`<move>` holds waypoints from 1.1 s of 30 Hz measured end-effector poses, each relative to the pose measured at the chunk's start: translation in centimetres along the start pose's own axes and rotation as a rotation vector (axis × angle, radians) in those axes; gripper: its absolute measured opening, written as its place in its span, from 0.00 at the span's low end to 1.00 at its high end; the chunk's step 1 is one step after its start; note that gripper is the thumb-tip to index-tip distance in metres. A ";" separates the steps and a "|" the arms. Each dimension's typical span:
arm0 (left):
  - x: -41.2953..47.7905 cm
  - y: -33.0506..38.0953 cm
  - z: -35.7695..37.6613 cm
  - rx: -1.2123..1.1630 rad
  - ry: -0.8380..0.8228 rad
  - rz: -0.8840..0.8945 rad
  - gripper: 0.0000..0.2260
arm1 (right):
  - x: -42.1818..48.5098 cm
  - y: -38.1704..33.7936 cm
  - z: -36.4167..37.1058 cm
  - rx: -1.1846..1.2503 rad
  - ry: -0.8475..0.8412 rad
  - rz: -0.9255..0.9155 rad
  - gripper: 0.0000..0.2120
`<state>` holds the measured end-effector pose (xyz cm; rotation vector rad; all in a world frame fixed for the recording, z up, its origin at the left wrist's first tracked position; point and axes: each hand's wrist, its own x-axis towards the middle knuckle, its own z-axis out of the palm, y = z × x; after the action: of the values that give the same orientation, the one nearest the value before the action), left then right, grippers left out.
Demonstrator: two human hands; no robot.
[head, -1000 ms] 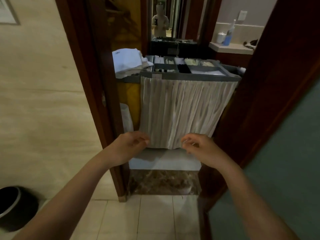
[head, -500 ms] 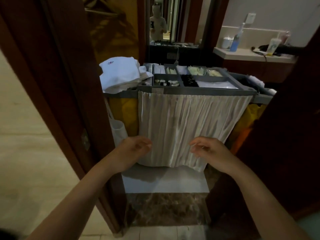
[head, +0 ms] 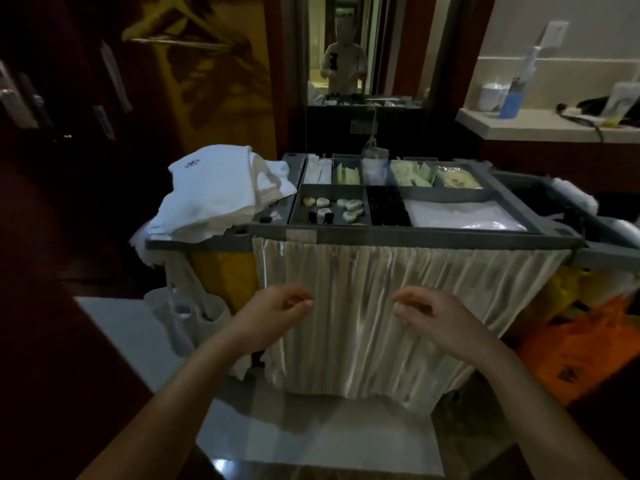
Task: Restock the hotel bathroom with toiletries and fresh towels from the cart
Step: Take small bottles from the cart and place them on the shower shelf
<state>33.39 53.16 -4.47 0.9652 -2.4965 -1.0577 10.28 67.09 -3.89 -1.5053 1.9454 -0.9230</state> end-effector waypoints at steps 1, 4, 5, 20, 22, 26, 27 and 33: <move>1.7 0.4 -0.1 0.001 0.002 0.006 0.06 | 1.5 0.5 -0.7 0.001 0.014 -0.001 0.07; 6.2 1.4 -0.6 0.002 0.010 0.008 0.07 | 5.3 2.0 -2.3 -0.015 0.008 -0.007 0.08; 7.6 1.6 -0.8 0.001 0.025 0.012 0.07 | 6.4 2.4 -2.7 -0.022 -0.001 -0.009 0.08; 28.1 -3.3 -3.8 0.258 0.067 -0.075 0.13 | 26.1 7.1 -5.9 -0.012 -0.013 0.063 0.06; 30.8 -4.6 -4.6 0.304 0.012 -0.061 0.15 | 29.1 7.3 -6.2 -0.047 -0.002 0.070 0.06; 34.9 -6.9 -5.7 0.310 -0.186 -0.054 0.20 | 33.9 7.8 -6.3 -0.078 0.014 0.089 0.05; 35.6 -7.4 -5.9 0.323 -0.242 -0.048 0.20 | 34.8 8.0 -6.3 -0.090 0.014 0.094 0.05; 38.2 -8.9 -5.3 0.438 -0.417 -0.023 0.14 | 37.9 10.0 -6.1 -0.155 -0.015 0.123 0.09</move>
<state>11.70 20.28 -7.79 0.9616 -3.1587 -0.7953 -10.14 33.21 -7.19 -1.4521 2.1143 -0.7203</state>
